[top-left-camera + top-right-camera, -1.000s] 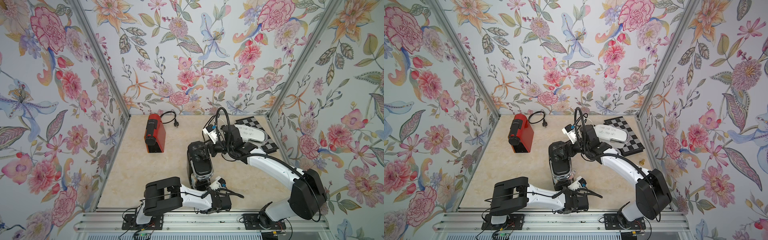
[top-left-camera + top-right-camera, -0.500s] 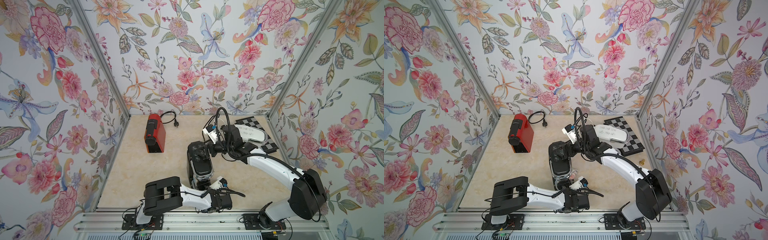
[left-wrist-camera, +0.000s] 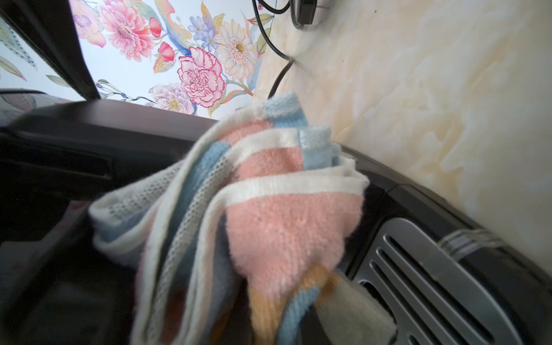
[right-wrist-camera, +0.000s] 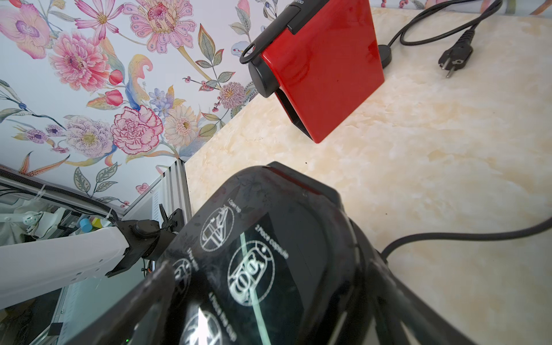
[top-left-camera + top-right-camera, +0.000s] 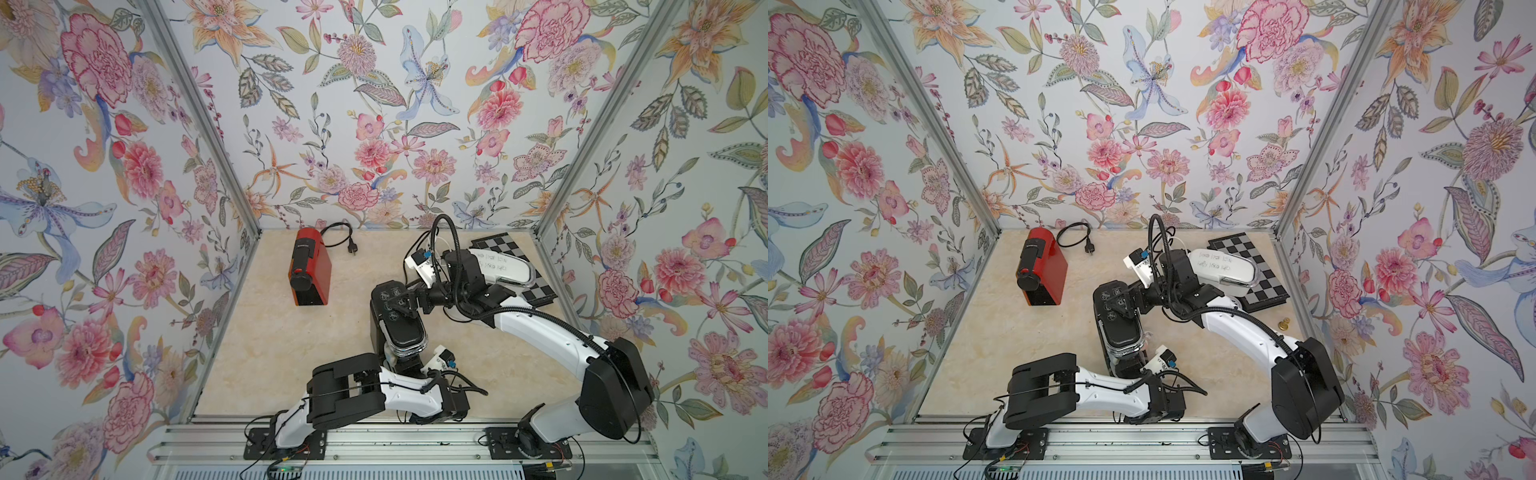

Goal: Wipe the surface of a coffee machine
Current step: Wipe the dirt from the surface of the coffee machine.

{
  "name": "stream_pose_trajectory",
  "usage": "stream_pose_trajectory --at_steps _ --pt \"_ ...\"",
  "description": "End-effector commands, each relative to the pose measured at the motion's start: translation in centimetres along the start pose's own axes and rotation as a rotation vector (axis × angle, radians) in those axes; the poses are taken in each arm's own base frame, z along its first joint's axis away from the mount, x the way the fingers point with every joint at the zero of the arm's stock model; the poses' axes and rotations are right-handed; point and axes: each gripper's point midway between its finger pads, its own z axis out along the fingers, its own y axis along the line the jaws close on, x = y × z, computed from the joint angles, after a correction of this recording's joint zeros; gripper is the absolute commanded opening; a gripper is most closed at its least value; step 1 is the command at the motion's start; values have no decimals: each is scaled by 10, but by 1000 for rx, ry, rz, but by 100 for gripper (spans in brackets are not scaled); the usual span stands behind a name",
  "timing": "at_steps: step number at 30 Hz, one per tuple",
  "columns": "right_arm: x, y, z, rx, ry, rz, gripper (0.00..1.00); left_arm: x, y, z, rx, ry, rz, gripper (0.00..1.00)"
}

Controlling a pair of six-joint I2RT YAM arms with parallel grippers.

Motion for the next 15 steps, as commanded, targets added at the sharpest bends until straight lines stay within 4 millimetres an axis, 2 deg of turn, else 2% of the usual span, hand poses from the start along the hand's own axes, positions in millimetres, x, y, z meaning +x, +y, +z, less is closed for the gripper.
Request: stream_pose_trajectory --at_steps 1,8,15 --pt "60 -3 12 -32 209 101 100 6 27 11 -116 -15 30 0" --pt "59 -6 13 -22 213 108 100 17 1 18 119 22 -43 0" --pt "57 -6 13 -13 222 111 100 14 -15 19 149 15 26 0"
